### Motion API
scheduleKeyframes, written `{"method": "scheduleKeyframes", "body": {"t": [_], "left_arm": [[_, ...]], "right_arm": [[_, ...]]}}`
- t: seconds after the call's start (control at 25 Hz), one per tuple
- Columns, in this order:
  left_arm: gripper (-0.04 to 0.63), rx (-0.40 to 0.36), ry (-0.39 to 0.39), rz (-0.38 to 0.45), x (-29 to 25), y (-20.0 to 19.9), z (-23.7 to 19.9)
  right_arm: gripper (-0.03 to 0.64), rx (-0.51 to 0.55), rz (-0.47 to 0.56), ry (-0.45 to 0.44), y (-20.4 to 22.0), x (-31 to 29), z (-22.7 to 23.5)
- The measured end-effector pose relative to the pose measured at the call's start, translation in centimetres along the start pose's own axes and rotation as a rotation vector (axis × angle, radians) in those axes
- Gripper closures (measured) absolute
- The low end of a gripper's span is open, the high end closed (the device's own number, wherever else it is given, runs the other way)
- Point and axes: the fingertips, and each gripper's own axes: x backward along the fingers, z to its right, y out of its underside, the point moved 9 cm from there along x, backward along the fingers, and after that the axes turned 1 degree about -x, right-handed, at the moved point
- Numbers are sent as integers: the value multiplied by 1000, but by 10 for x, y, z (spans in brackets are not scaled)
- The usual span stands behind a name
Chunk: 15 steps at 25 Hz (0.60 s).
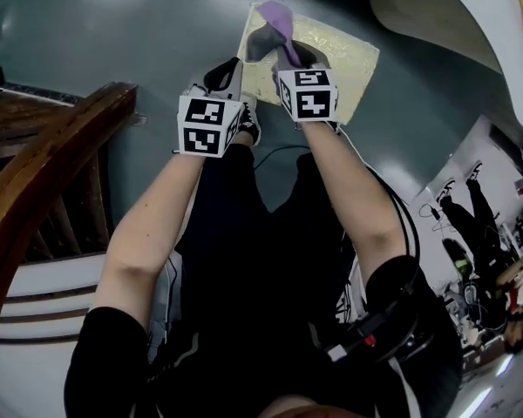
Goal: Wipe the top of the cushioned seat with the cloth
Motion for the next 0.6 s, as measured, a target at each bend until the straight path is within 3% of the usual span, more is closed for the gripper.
{"method": "scheduleKeyframes", "body": {"t": [0.24, 0.48, 0.6], "left_arm": [[591, -48, 6, 11, 5, 13, -13], [591, 10, 4, 16, 2, 24, -1], [591, 6, -13, 6, -1, 27, 13]], "right_arm": [[537, 69, -20, -24, 9, -55, -34], [538, 146, -50, -41, 17, -75, -33], [538, 132, -75, -22, 22, -68, -22]]}}
